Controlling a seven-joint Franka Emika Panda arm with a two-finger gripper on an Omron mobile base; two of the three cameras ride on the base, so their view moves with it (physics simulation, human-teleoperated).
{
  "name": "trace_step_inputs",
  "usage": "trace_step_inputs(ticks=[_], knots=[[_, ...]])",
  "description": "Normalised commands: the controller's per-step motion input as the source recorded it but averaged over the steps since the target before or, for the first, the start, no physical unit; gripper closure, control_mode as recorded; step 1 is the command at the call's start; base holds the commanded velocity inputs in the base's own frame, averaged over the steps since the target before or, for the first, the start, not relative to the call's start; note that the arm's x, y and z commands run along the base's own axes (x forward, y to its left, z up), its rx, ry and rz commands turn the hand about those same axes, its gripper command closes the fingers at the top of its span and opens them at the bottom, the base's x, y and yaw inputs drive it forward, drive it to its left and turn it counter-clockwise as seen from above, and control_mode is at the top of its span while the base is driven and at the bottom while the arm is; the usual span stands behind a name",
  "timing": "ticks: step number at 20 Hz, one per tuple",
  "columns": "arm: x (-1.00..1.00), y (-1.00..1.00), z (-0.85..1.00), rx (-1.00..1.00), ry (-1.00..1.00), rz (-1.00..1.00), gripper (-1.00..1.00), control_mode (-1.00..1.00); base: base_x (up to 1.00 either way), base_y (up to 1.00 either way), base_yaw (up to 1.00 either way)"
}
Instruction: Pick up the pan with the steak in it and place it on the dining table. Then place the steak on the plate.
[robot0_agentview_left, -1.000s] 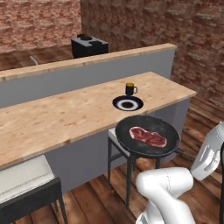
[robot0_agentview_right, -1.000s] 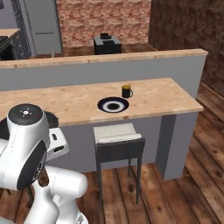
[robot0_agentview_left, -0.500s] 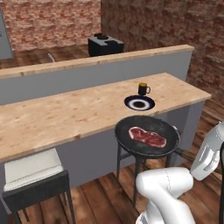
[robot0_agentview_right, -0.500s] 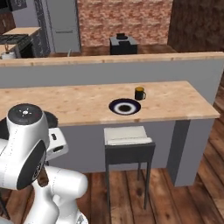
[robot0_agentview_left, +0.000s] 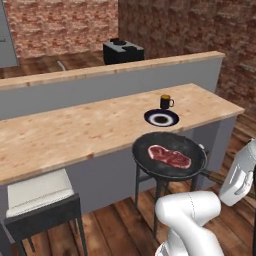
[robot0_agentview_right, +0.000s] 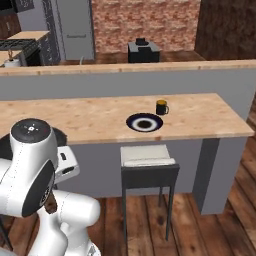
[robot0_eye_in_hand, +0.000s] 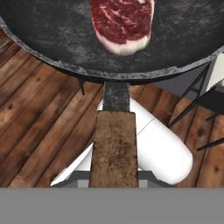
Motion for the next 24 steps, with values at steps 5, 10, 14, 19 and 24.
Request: trace_step_inputs(ticks=[5,10,14,19,24], knots=[[0.00,0.00,0.00,0.00,0.00,0.00,1.00,1.00,0.65,0.00,0.00],[0.00,0.00,0.00,0.00,0.00,0.00,1.00,1.00,0.72,0.00,0.00],[0.00,0.00,0.00,0.00,0.00,0.00,1.00,1.00,0.70,0.00,0.00],[0.00,0.00,0.00,0.00,0.00,0.00,1.00,1.00,0.54,0.00,0.00],[0.32,-0.06,-0.11,0.00,-0.01,0.00,1.00,-1.00,0.08,0.00,0.00]])
